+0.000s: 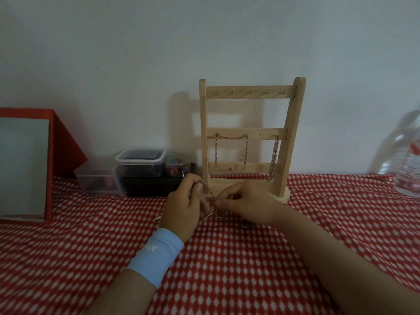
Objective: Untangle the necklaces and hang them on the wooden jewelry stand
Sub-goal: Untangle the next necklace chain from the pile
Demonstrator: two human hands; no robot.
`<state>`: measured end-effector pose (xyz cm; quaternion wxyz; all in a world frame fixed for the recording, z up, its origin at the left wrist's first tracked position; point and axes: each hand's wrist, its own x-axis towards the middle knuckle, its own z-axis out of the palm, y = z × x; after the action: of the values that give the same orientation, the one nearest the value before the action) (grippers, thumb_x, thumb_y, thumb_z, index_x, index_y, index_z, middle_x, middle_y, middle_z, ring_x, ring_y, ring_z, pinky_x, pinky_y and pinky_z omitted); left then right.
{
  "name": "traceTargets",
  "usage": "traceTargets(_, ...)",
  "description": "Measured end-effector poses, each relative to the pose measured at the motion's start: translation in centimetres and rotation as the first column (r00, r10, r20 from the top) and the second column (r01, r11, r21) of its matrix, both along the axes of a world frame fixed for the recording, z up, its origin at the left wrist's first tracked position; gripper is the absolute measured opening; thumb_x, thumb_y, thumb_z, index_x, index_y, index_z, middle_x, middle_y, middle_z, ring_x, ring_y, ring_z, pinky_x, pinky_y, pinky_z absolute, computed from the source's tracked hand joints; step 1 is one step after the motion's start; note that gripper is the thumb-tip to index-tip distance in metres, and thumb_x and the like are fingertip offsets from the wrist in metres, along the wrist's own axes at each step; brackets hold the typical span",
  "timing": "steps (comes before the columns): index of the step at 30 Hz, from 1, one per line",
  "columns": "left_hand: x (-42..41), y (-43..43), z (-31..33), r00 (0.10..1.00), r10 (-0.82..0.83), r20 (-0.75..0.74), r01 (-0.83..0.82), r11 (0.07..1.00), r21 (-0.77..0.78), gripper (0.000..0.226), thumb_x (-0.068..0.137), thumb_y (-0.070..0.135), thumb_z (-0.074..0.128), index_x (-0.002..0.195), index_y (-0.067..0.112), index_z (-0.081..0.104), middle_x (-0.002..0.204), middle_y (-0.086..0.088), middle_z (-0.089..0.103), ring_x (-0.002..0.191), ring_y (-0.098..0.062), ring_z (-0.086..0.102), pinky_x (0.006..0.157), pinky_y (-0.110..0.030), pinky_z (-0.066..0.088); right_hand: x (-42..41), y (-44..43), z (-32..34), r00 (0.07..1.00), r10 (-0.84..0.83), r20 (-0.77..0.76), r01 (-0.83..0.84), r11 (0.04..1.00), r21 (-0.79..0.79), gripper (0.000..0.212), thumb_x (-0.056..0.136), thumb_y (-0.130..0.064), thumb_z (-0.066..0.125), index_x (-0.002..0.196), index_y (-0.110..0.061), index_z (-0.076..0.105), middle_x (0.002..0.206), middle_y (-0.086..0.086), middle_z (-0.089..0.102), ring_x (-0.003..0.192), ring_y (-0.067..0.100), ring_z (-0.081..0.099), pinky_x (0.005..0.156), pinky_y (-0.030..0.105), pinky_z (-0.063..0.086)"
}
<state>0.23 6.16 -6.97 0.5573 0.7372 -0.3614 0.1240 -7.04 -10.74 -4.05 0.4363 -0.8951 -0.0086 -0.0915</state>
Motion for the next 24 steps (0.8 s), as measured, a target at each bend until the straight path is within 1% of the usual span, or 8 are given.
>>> traceTargets(5, 0.6, 0.1, 0.4, 0.989, 0.14, 0.046, -0.13, 0.976, -0.175, 0.019, 0.099, 0.026, 0.037, 0.092, 0.024, 0.054, 0.06, 0.009, 0.051, 0.049, -0.006, 0.049, 0.048, -0.029, 0.044, -0.2, -0.4, 0.4, 0.993, -0.077, -0.084, 0.061, 0.982, -0.181, 0.006, 0.094, -0.027, 0.068, 0.089, -0.028, 0.071, 0.085, -0.013, 0.07, 0.075, -0.002, 0.065, 0.061, 0.006, 0.046)
traceTargets(9, 1.0, 0.7, 0.8, 0.957, 0.291, 0.011, -0.283, 0.94, -0.191, 0.018, 0.1, 0.019, 0.042, 0.09, 0.021, 0.056, 0.065, 0.008, 0.053, 0.056, -0.003, 0.05, 0.055, -0.023, 0.041, -0.2, -0.6, 0.2, 0.987, 0.035, -0.155, -0.056, 0.99, -0.13, 0.007, 0.096, -0.026, 0.067, 0.098, -0.026, 0.073, 0.09, -0.012, 0.074, 0.084, -0.002, 0.069, 0.075, 0.008, 0.049)
traceTargets(13, 2.0, 1.9, 0.9, 0.874, 0.484, -0.046, -0.482, 0.875, 0.05, 0.019, 0.101, 0.023, 0.042, 0.089, 0.022, 0.056, 0.067, 0.004, 0.058, 0.061, -0.011, 0.054, 0.055, -0.027, 0.039, -0.6, -0.7, 0.7, 0.984, 0.064, -0.165, -0.059, 0.998, 0.039, 0.021, 0.101, -0.029, 0.06, 0.099, -0.02, 0.078, 0.092, -0.014, 0.078, 0.089, -0.004, 0.069, 0.085, 0.011, 0.047)
traceTargets(15, 2.8, 2.3, 0.8, 0.847, 0.527, -0.067, -0.503, 0.836, 0.22, 0.021, 0.099, 0.024, 0.041, 0.087, 0.02, 0.059, 0.075, -0.001, 0.062, 0.071, -0.019, 0.058, 0.063, -0.033, 0.046, -0.9, -0.9, 0.9, 0.978, 0.061, -0.197, -0.043, 0.994, 0.097, 0.027, 0.104, -0.031, 0.054, 0.103, -0.021, 0.079, 0.085, -0.014, 0.077, 0.074, 0.004, 0.065, 0.077, 0.017, 0.048)
traceTargets(18, 3.2, 2.3, -0.1, 0.814, 0.573, 0.099, -0.555, 0.714, 0.426, 0.021, 0.094, 0.02, 0.047, 0.093, 0.016, 0.068, 0.101, -0.007, 0.063, 0.099, -0.027, 0.053, 0.083, -0.04, 0.045, -1.3, -1.2, 1.2, 0.962, 0.125, -0.244, -0.085, 0.983, 0.165, 0.022, 0.103, -0.024, 0.057, 0.115, -0.027, 0.075, 0.084, -0.01, 0.076, 0.071, 0.021, 0.063, 0.071, 0.027, 0.056)
traceTargets(20, 2.7, 1.7, -0.4, 0.832, 0.507, 0.226, -0.553, 0.719, 0.422, 0.021, 0.09, 0.015, 0.052, 0.104, 0.018, 0.067, 0.112, -0.005, 0.062, 0.109, -0.027, 0.049, 0.095, -0.04, 0.042, -1.3, -1.3, 1.1, 0.96, 0.139, -0.244, -0.096, 0.979, 0.179, 0.023, 0.1, -0.019, 0.06, 0.116, -0.027, 0.075, 0.098, -0.006, 0.078, 0.085, 0.024, 0.07, 0.078, 0.033, 0.059)
traceTargets(21, 2.3, 1.4, -0.3, 0.88, 0.423, 0.215, -0.475, 0.791, 0.386, 0.025, 0.09, 0.012, 0.053, 0.109, 0.021, 0.066, 0.113, -0.001, 0.063, 0.111, -0.022, 0.051, 0.097, -0.037, 0.042, -1.2, -1.3, 1.1, 0.966, 0.128, -0.223, -0.088, 0.98, 0.181, 0.021, 0.101, -0.019, 0.06, 0.113, -0.024, 0.076, 0.094, -0.007, 0.078, 0.076, 0.018, 0.068, 0.07, 0.027, 0.056)
traceTargets(24, 0.2, 0.2, 0.3, 0.999, 0.045, -0.002, -0.043, 0.96, 0.275, 0.028, 0.094, 0.01, 0.049, 0.111, 0.026, 0.064, 0.106, 0.011, 0.066, 0.102, -0.003, 0.059, 0.092, -0.021, 0.047, -1.1, -1.0, 1.0, 0.987, 0.079, -0.14, -0.045, 0.971, 0.235, 0.02, 0.101, -0.018, 0.058, 0.102, -0.016, 0.079, 0.084, -0.006, 0.075, 0.057, 0.002, 0.052, 0.055, 0.013, 0.042)
